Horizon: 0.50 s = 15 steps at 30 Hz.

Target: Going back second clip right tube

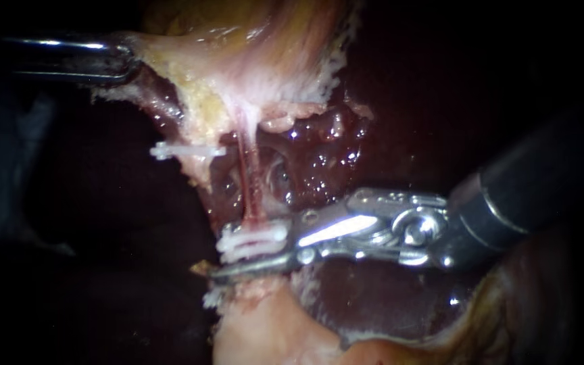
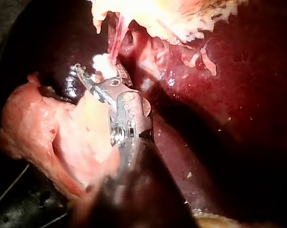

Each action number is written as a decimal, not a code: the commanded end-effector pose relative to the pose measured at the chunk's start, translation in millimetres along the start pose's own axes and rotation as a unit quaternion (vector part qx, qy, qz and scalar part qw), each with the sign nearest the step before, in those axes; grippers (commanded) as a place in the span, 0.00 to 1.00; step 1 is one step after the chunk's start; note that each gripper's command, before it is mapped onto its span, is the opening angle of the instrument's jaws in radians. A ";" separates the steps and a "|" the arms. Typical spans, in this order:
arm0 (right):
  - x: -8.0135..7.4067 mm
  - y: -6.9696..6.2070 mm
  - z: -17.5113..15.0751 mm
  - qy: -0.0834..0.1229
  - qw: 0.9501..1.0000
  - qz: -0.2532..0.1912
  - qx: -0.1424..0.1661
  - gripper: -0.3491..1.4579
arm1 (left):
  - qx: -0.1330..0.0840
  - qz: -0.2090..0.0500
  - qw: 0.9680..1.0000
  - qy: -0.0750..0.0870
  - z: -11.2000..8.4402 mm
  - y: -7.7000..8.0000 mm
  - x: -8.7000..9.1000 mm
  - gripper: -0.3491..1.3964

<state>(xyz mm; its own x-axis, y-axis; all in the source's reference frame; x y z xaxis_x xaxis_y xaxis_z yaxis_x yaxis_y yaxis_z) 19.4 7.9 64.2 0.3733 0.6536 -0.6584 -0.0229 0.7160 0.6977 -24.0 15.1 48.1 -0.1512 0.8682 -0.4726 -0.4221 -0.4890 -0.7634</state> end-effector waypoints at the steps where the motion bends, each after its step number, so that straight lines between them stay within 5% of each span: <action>1: -0.1 0.3 -0.2 -0.002 1.000 -0.017 -0.010 0.47 | 0.000 0.000 1.000 0.000 0.0 0.0 0.0 0.00; 15: -0.8 0.4 -9.6 -0.007 0.993 -0.113 -0.034 0.47 | 0.000 0.000 1.000 0.000 0.0 0.0 -0.1 0.00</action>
<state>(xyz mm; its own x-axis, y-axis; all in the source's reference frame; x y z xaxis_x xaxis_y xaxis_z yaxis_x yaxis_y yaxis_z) 9.1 10.4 61.9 0.3889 0.4635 -0.7962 -0.0009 0.8644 0.5028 -24.0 15.0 48.1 -0.1515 0.8680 -0.4729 -0.4225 -0.4894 -0.7629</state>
